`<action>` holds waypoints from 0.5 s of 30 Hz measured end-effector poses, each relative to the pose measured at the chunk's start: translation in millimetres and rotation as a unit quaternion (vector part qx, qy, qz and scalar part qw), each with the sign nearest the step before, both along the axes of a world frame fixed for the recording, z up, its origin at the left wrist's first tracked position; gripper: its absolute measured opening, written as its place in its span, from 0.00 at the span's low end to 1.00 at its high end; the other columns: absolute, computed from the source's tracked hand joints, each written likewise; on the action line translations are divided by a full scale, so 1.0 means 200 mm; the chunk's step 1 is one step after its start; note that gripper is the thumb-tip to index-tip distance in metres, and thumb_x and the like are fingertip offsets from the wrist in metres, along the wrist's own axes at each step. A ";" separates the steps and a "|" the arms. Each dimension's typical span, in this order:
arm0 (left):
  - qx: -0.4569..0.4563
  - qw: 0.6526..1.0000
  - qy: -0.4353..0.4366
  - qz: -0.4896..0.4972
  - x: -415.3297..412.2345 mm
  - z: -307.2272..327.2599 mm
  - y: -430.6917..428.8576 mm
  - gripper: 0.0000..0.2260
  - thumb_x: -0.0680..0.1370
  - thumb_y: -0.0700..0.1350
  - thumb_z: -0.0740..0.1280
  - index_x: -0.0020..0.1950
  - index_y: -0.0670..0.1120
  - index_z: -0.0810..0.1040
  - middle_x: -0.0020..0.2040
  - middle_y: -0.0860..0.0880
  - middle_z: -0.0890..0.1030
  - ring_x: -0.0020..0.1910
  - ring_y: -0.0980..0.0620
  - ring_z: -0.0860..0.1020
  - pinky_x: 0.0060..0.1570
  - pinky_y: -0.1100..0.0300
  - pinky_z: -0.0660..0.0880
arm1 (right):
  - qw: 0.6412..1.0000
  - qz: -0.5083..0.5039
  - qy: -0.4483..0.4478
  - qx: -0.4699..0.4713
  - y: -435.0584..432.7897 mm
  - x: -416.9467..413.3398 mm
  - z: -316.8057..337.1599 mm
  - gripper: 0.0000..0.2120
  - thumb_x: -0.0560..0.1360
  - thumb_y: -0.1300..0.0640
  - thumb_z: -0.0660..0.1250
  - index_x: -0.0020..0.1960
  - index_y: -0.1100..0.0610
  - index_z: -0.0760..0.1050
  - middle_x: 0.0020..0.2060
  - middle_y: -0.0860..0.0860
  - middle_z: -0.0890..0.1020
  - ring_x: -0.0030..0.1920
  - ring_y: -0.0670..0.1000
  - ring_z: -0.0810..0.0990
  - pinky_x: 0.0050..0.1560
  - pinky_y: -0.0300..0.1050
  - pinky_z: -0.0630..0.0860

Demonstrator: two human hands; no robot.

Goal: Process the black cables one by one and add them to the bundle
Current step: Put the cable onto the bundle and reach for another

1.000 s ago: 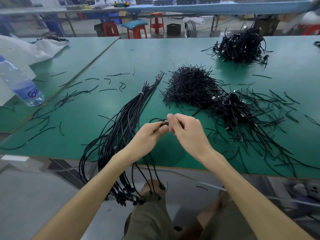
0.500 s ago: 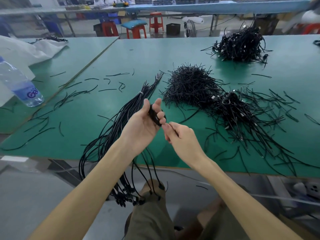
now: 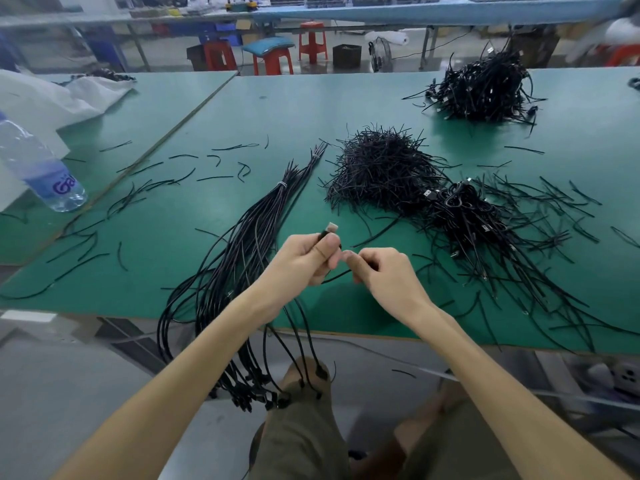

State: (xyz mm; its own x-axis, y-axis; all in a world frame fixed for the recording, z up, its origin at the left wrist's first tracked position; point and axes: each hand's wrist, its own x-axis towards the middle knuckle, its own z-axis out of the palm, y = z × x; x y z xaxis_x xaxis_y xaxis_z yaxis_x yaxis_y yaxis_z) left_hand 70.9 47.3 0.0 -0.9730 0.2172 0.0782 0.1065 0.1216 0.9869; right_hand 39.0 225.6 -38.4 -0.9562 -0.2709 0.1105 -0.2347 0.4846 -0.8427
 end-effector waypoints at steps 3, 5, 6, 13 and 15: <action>0.055 0.998 -0.014 0.037 -0.01 -0.03 0.00 0.18 0.82 0.55 0.59 0.38 0.45 0.72 0.30 0.53 0.61 0.27 0.55 0.57 0.29 0.66 0.59 | 1.000 -0.013 0.005 0.024 0.00 0.02 0.01 0.21 0.82 0.42 0.64 0.36 0.52 0.77 0.31 0.54 0.81 0.31 0.50 0.73 0.35 0.49 0.70; 0.094 0.993 -0.029 0.063 -0.03 -0.05 -0.01 0.18 0.83 0.56 0.59 0.39 0.45 0.71 0.30 0.53 0.60 0.28 0.53 0.57 0.30 0.64 0.59 | 0.994 -0.040 0.059 0.084 0.00 0.02 0.01 0.13 0.82 0.45 0.65 0.45 0.51 0.81 0.43 0.50 0.82 0.47 0.49 0.74 0.48 0.49 0.68; 0.110 0.990 -0.038 0.077 -0.04 -0.06 -0.01 0.18 0.83 0.56 0.58 0.40 0.46 0.71 0.30 0.53 0.59 0.28 0.53 0.56 0.30 0.63 0.59 | 0.985 -0.054 0.105 0.127 -0.01 0.03 0.02 0.09 0.81 0.47 0.67 0.53 0.50 0.81 0.51 0.47 0.80 0.56 0.48 0.71 0.55 0.46 0.64; 0.250 0.961 -0.090 0.078 -0.07 -0.09 0.05 0.17 0.83 0.56 0.59 0.40 0.47 0.71 0.31 0.51 0.66 0.29 0.52 0.67 0.35 0.60 0.65 | 0.996 0.087 0.019 0.005 -0.13 0.06 0.13 0.39 0.74 0.56 0.75 0.80 0.51 0.60 0.68 0.49 0.71 0.72 0.50 0.66 0.75 0.52 0.62; 0.311 0.944 -0.097 0.041 -0.07 -0.08 0.06 0.16 0.81 0.56 0.60 0.41 0.46 0.71 0.33 0.50 0.70 0.32 0.51 0.73 0.37 0.60 0.73 | 0.997 0.063 0.005 -0.038 -0.15 0.05 0.14 0.37 0.74 0.62 0.74 0.79 0.53 0.63 0.66 0.50 0.72 0.69 0.49 0.70 0.73 0.51 0.67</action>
State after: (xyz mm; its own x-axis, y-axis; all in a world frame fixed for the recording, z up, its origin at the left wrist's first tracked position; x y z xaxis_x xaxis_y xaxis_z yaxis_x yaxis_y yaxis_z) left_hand 56.7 59.5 -16.7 -0.9937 0.1112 -0.0158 -0.0685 -0.4891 0.8696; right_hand 50.0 196.3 -10.5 -0.9140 -0.3791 0.1444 -0.2977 0.3850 -0.8736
